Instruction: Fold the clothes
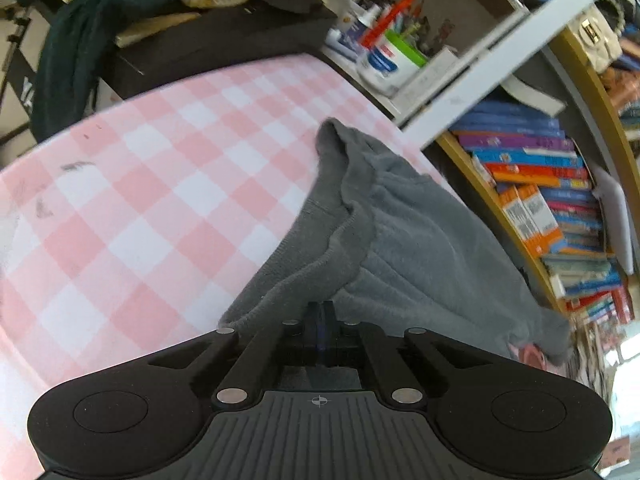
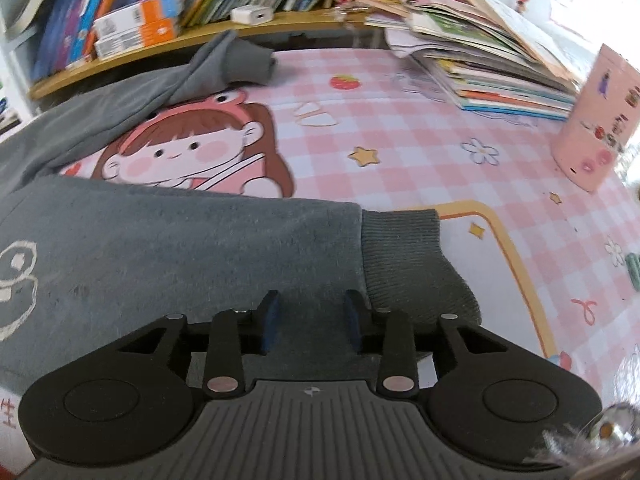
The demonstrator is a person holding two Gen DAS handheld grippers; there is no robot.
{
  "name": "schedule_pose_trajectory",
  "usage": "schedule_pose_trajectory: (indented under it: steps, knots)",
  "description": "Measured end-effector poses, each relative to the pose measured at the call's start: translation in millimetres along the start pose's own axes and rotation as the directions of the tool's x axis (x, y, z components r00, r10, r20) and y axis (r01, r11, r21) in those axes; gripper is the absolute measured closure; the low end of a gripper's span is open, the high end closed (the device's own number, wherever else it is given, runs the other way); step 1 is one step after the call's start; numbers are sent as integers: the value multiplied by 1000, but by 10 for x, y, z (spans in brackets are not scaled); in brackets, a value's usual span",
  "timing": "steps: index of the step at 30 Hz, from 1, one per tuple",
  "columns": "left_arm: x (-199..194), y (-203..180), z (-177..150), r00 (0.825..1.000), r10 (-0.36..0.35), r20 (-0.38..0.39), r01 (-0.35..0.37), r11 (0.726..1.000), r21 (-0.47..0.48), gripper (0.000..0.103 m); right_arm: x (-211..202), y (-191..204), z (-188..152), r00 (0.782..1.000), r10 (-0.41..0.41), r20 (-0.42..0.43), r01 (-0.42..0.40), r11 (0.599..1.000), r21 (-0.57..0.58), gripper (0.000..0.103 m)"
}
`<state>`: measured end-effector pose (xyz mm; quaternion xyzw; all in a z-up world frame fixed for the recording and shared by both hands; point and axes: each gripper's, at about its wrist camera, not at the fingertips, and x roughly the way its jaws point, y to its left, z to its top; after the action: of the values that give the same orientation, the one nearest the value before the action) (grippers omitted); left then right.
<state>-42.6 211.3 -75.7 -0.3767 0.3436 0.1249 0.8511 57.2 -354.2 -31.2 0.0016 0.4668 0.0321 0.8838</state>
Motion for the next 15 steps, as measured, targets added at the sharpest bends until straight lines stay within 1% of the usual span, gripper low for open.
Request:
schedule_pose_trajectory:
  steps: [1, 4, 7, 13, 15]
  knots:
    - [-4, 5, 13, 1000, 11, 9, -11, 1000, 0, 101, -4, 19, -10, 1000, 10, -2, -10, 1000, -4, 71]
    - [-16, -41, 19, 999, 34, 2, -34, 999, 22, 101, -7, 40, -22, 1000, 16, 2, -16, 1000, -11, 71]
    - [-15, -35, 3, 999, 33, -9, -33, 999, 24, 101, -3, 29, -30, 1000, 19, 9, -19, 1000, 0, 70]
    - [-127, -146, 32, 999, 27, 35, -29, 998, 59, 100, -29, 42, -15, 1000, 19, 10, -19, 1000, 5, 70]
    - [-178, -195, 50, 998, 16, 56, -20, 997, 74, 100, -57, 61, 1, 1000, 20, 20, -20, 1000, 2, 68]
